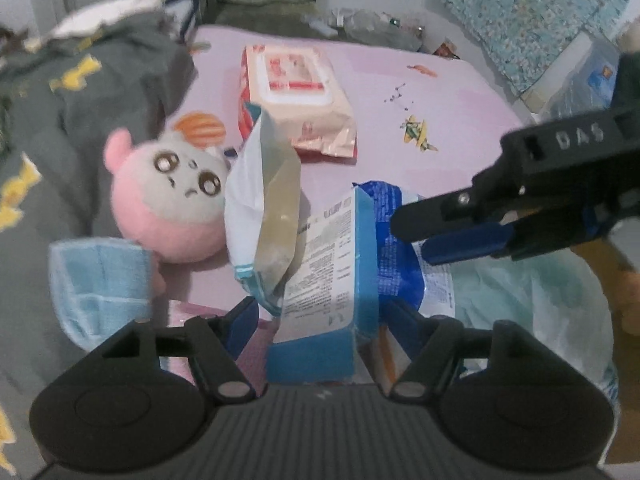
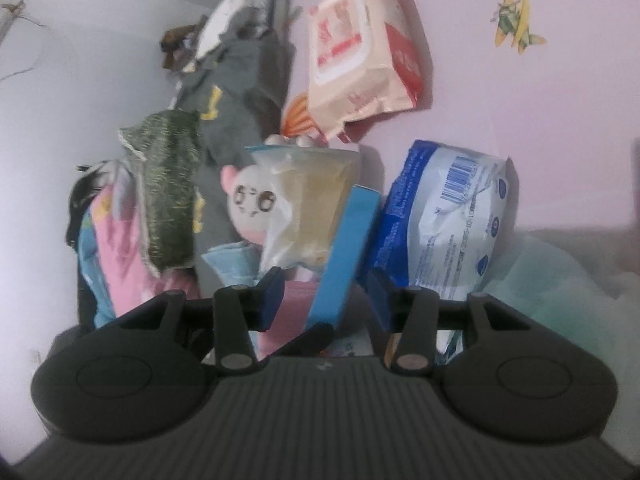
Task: Organize soft objects
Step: 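Lift the mask box with the right gripper toward the cardboard box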
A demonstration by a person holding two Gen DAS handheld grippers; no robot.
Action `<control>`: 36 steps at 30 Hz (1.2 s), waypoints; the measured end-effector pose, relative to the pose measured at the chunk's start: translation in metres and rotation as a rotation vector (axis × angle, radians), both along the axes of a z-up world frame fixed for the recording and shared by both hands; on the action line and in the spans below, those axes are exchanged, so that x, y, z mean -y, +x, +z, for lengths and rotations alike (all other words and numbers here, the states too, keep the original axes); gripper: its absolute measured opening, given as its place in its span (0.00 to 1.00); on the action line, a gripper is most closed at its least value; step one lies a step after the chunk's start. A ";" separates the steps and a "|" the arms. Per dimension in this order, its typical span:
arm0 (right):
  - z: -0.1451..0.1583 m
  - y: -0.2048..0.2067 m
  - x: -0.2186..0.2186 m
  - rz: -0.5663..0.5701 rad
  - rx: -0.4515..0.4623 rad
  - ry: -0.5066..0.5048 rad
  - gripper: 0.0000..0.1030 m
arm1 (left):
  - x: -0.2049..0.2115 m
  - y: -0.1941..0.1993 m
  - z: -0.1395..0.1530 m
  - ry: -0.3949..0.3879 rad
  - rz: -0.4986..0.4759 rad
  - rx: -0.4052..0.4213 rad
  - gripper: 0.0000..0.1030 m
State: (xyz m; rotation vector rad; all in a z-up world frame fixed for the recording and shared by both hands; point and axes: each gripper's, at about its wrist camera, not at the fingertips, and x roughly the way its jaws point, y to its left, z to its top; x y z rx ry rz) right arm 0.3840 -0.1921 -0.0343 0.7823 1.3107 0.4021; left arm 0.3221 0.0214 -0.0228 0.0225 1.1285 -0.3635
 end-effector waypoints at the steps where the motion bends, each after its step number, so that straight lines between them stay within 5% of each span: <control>1: -0.004 0.003 -0.001 0.000 -0.007 -0.008 0.45 | -0.002 0.004 -0.004 -0.017 0.008 -0.022 0.70; 5: -0.017 0.010 -0.003 -0.004 -0.033 0.014 0.44 | 0.001 0.005 -0.011 -0.039 -0.013 -0.041 0.69; 11: -0.028 0.016 -0.014 0.016 -0.041 0.031 0.38 | 0.016 0.002 -0.015 0.048 -0.013 -0.011 0.47; 15: -0.025 0.015 -0.020 0.023 -0.039 0.054 0.31 | 0.023 -0.011 0.002 0.129 -0.012 0.088 0.20; 17: -0.017 0.012 -0.020 0.025 -0.020 0.072 0.31 | 0.022 -0.015 0.011 0.147 0.003 0.110 0.20; 23: 0.016 -0.005 0.002 -0.018 0.051 0.126 0.33 | 0.004 -0.030 0.046 0.051 0.081 0.127 0.20; 28: 0.039 -0.029 0.041 -0.078 0.090 0.181 0.35 | 0.008 -0.055 0.088 -0.123 0.085 0.146 0.20; 36: 0.067 -0.098 0.140 -0.236 0.152 0.300 0.63 | 0.079 -0.089 0.138 -0.303 -0.005 0.225 0.20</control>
